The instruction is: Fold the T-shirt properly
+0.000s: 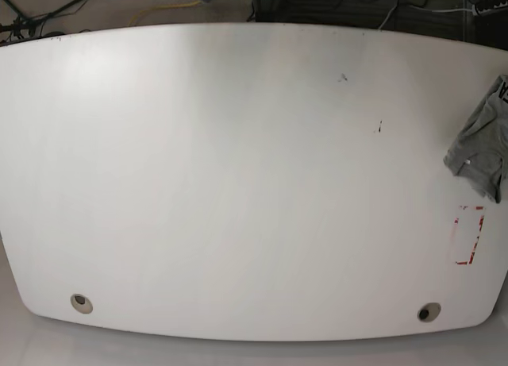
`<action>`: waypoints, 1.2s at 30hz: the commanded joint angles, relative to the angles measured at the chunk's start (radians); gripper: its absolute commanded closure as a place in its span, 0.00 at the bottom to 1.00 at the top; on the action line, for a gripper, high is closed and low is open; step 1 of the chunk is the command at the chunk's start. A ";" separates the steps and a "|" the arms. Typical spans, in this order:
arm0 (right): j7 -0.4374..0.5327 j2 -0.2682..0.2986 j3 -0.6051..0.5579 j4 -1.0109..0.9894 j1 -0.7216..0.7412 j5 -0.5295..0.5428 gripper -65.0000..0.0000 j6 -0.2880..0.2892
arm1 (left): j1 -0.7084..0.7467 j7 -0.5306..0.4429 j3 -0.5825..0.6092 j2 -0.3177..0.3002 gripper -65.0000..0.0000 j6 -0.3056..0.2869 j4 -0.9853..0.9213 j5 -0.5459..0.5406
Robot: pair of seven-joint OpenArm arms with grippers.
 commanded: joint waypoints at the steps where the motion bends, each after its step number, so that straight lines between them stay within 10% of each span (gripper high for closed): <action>1: 0.019 0.016 0.008 -0.130 0.064 -0.043 0.81 0.007 | -0.065 -0.009 0.030 0.000 0.40 -0.002 -0.137 -0.007; 16: 0.015 0.054 0.000 -0.708 0.514 -0.170 0.81 -0.111 | -0.565 -0.011 0.110 0.005 0.40 -0.003 -0.832 -0.002; 36: 0.016 0.105 -0.066 -0.935 0.723 -0.235 0.80 -0.113 | -0.722 -0.011 0.107 0.008 0.39 0.089 -0.984 -0.009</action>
